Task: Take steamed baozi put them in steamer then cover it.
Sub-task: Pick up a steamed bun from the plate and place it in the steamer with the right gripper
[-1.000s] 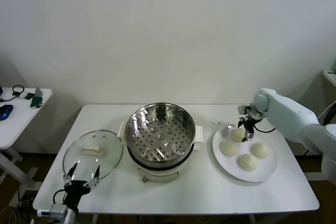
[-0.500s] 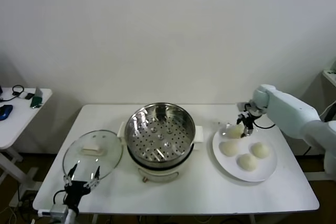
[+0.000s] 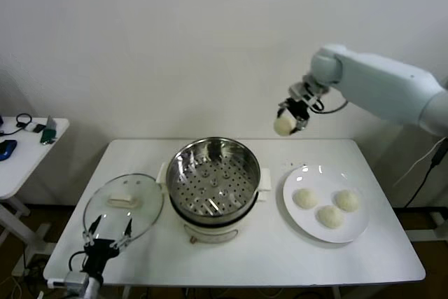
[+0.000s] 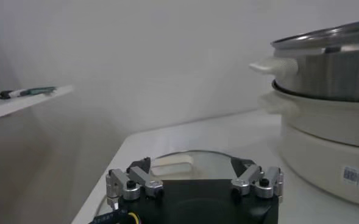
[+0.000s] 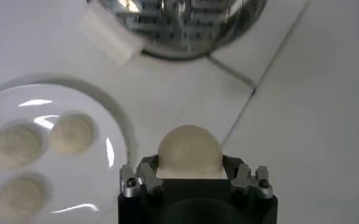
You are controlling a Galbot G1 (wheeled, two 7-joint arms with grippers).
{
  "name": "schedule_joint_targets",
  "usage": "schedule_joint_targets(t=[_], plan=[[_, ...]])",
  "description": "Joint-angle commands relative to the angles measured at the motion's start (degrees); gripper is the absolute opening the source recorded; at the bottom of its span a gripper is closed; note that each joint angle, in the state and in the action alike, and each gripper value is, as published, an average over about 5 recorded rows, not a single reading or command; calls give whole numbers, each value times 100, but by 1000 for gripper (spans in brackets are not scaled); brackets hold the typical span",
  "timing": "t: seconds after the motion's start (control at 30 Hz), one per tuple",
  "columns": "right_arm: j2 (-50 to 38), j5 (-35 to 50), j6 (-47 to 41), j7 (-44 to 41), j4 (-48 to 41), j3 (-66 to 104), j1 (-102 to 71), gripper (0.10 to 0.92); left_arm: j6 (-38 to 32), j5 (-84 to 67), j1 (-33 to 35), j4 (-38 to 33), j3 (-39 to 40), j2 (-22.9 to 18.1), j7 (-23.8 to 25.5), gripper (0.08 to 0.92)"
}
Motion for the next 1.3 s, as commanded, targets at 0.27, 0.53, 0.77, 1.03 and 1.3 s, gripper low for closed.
schedule_joint_targets(t=[0.27,0.53,0.77,1.03,1.3], plan=[[1528,-980,1131,392,791,-320,211,697,39,-16,27,-313,-46,-28,-4,823],[1844,-1696,1183,539,79,-132,-858,696,27,-24,99,-406,-42,-67,-10,823],[1849,-2065,1269,557,-303,-113,-1326,696,21,-21,93,-370,-23,-81,-11,823],[1923,-2196,1283,803,-773,-12,-1636,696,-2,-16,66,-278,-8,-70,-13,823],[2171,-2332,1433,986,-1322,64,-1791,700,-3,-6,44,-270,18,-83,-13,823]])
